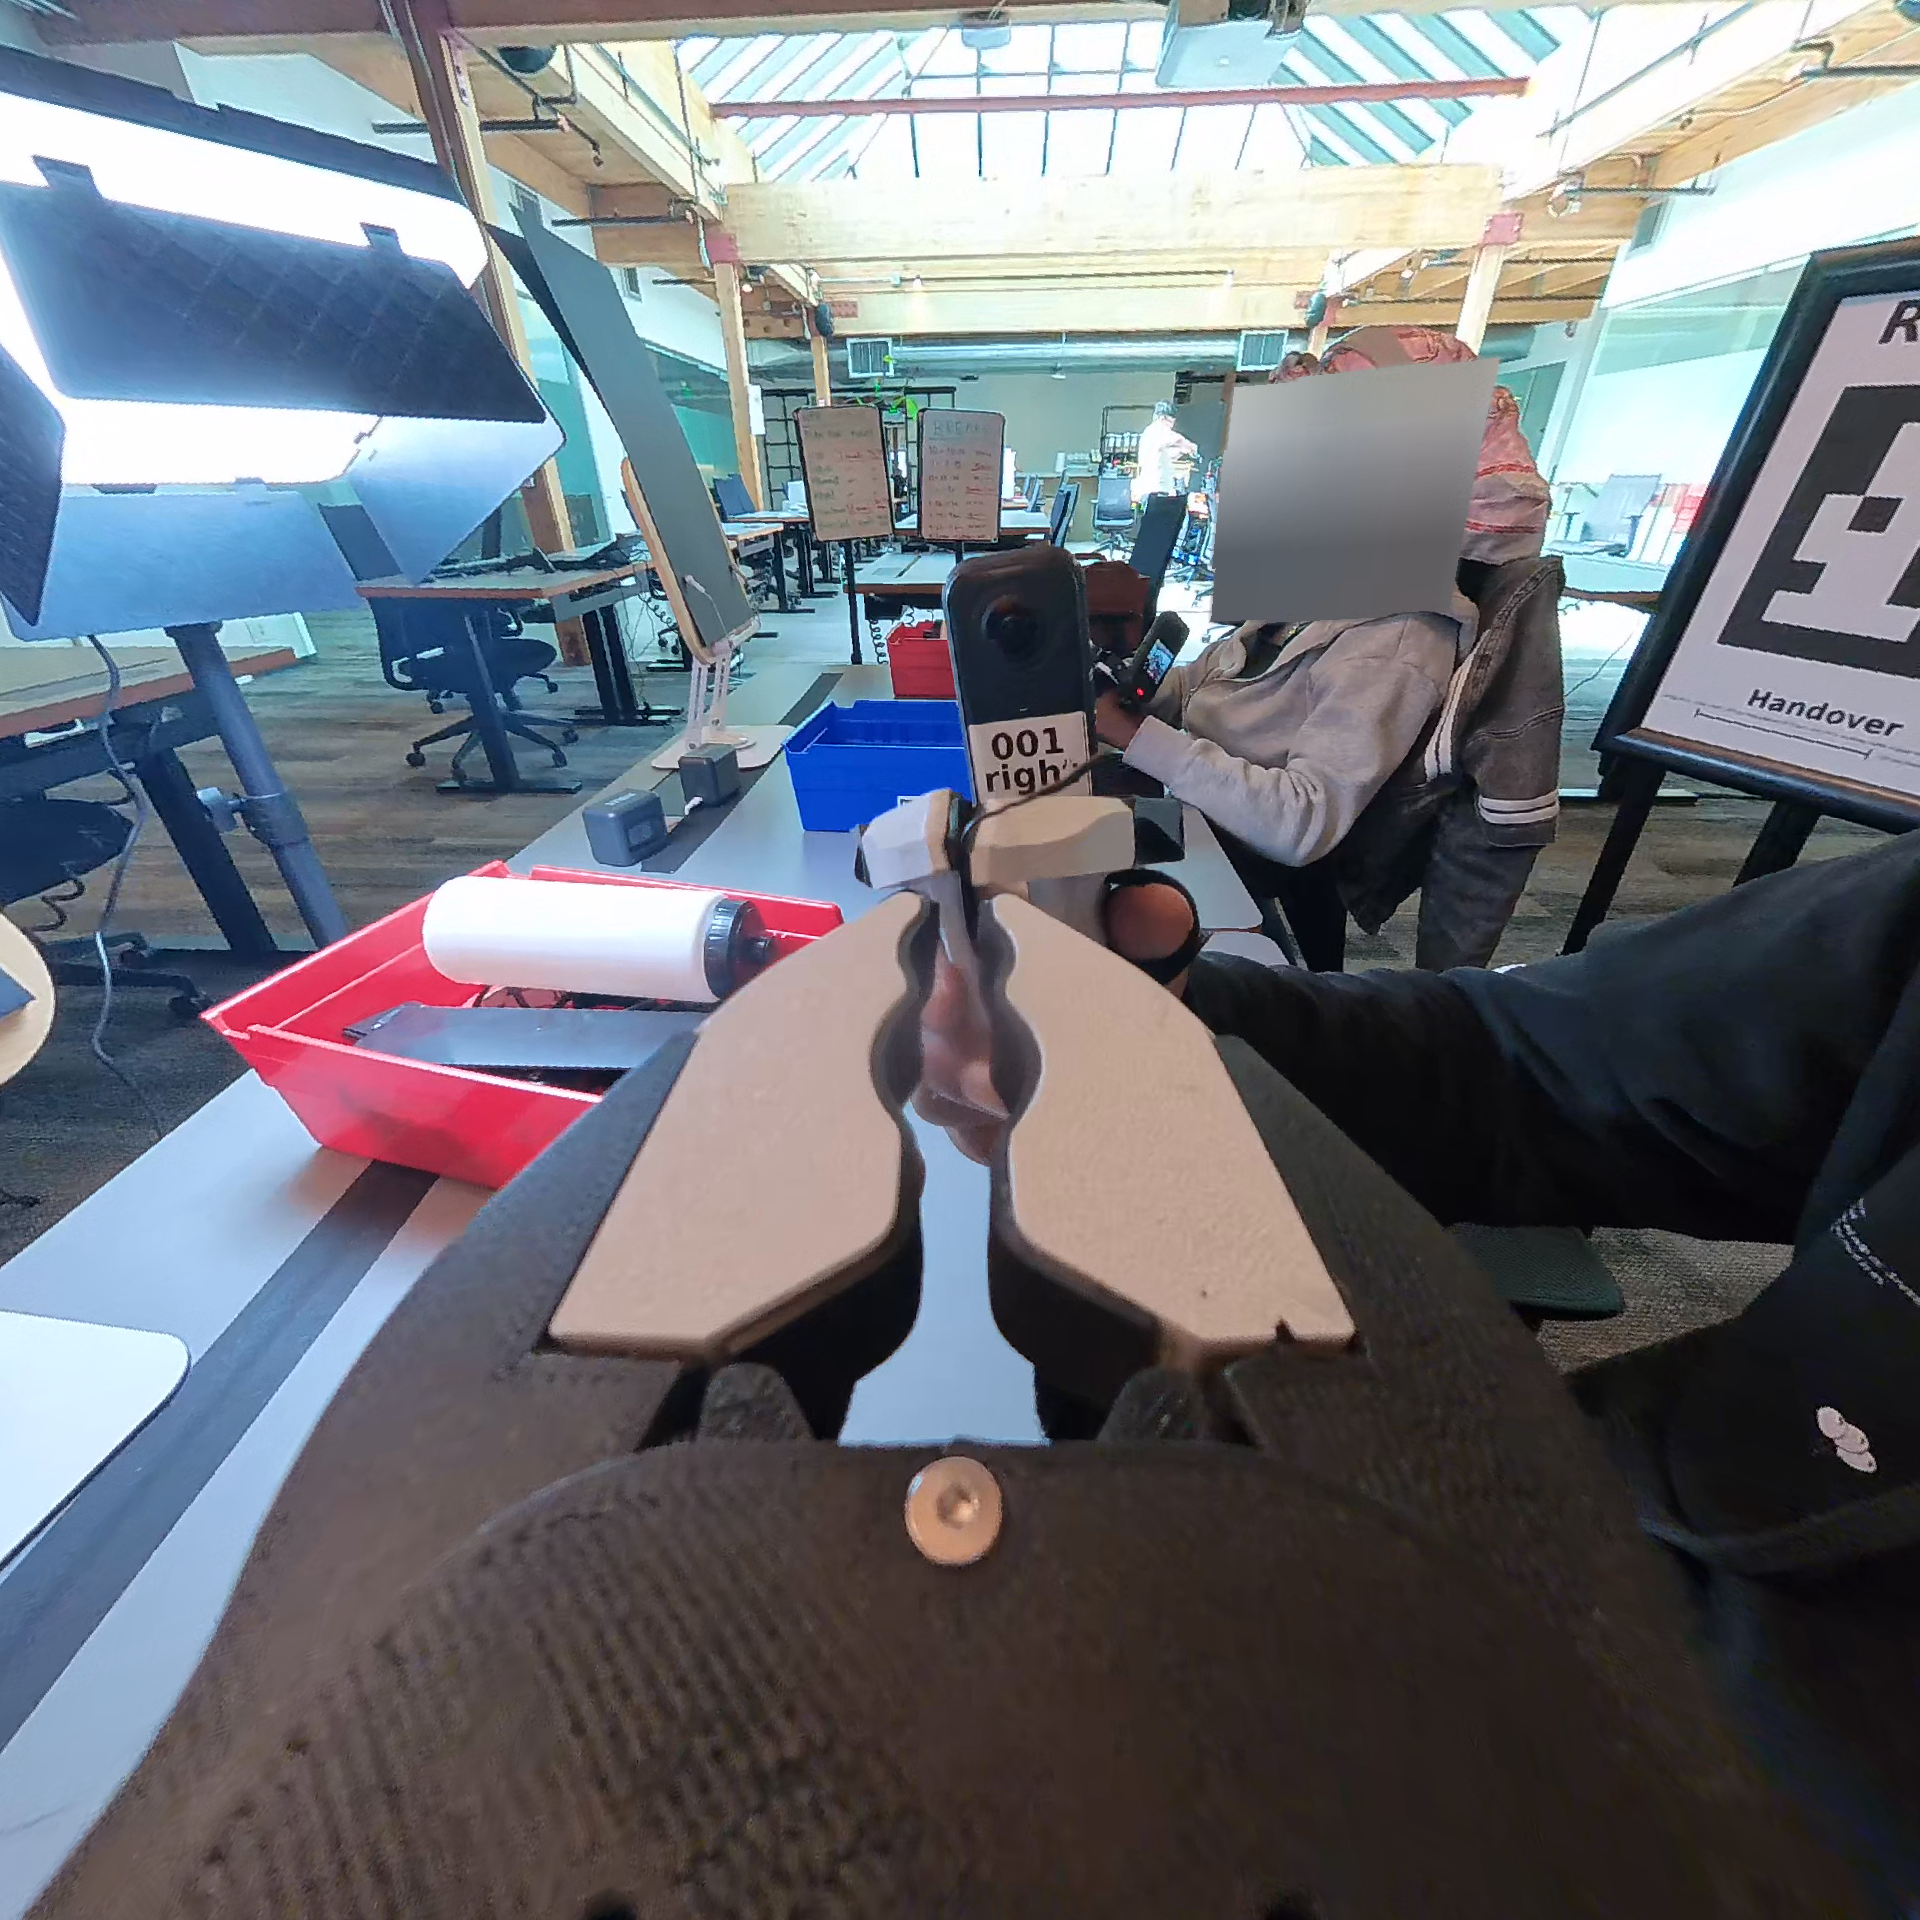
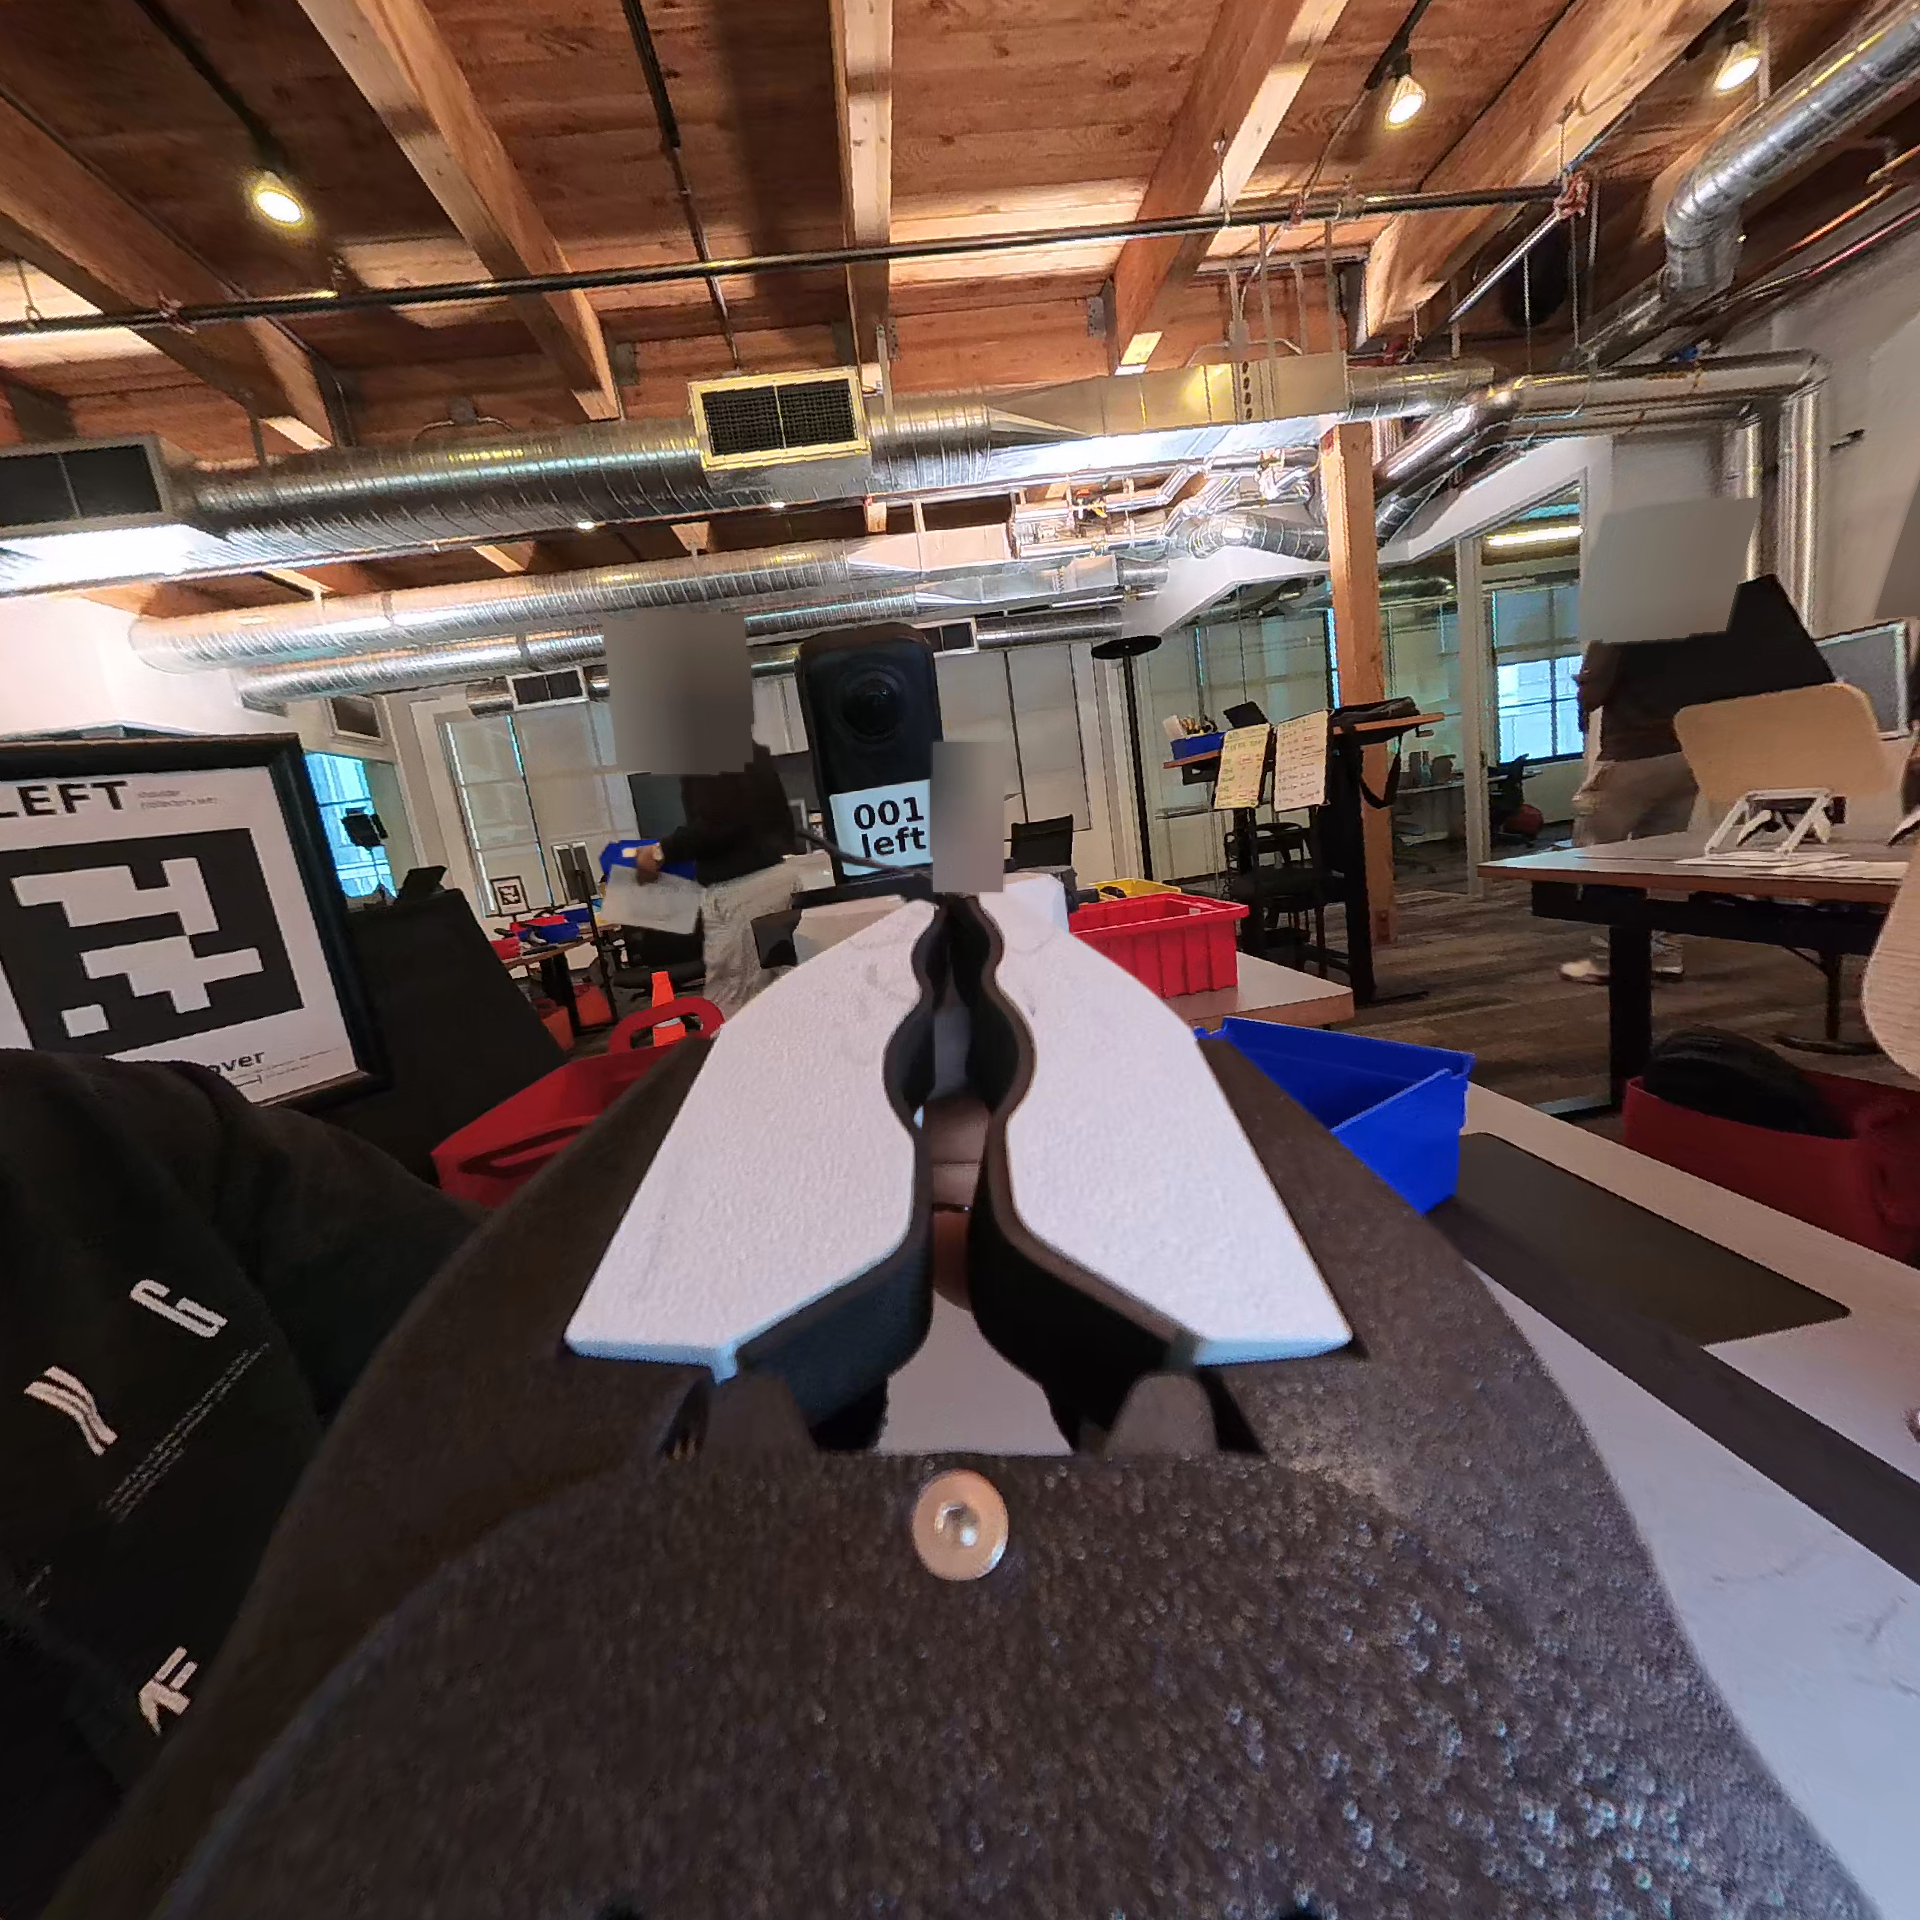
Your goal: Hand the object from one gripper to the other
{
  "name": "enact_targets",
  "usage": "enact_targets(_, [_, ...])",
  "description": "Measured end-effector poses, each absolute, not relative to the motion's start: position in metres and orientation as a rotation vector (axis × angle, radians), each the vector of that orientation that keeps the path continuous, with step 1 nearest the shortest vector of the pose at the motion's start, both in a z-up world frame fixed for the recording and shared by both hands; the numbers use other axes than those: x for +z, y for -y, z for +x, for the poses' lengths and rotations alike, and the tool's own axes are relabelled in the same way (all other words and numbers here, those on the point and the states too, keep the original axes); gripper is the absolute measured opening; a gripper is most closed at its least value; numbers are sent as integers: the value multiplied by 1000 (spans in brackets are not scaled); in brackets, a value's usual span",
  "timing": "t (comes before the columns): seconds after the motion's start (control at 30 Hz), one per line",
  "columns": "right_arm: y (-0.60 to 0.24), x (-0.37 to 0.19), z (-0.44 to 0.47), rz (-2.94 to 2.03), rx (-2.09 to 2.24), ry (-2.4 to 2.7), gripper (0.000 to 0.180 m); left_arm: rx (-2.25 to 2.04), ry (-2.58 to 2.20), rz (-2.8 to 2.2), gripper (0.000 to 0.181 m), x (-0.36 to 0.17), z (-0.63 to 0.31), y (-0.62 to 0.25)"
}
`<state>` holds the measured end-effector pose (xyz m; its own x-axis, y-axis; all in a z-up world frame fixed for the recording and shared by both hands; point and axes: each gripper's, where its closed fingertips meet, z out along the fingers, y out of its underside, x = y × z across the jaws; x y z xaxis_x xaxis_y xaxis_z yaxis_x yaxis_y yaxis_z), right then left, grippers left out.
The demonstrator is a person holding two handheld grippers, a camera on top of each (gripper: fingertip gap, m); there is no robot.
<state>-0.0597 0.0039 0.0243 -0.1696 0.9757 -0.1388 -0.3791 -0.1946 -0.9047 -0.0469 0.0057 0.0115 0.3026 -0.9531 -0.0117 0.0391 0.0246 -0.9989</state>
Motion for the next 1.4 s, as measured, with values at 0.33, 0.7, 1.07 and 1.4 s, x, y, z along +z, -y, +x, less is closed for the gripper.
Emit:
enact_targets(0.33, [-3,25,-59,-940,1574,918,5,-1014,-974,-1335,0,8,-47,-6])
enact_targets(0.7, [-7,23,-60,-966,1554,917,0,-1029,-987,-1335,3,7,-46,-3])
enact_targets(1.07, [-10,17,-64,-1034,1580,914,1,-927,-969,-1367,1,4,-49,-12])
enact_targets(1.4, [0,18,-64,-961,1478,1001,6,-979,-1020,-1402,0,1,-48,-4])
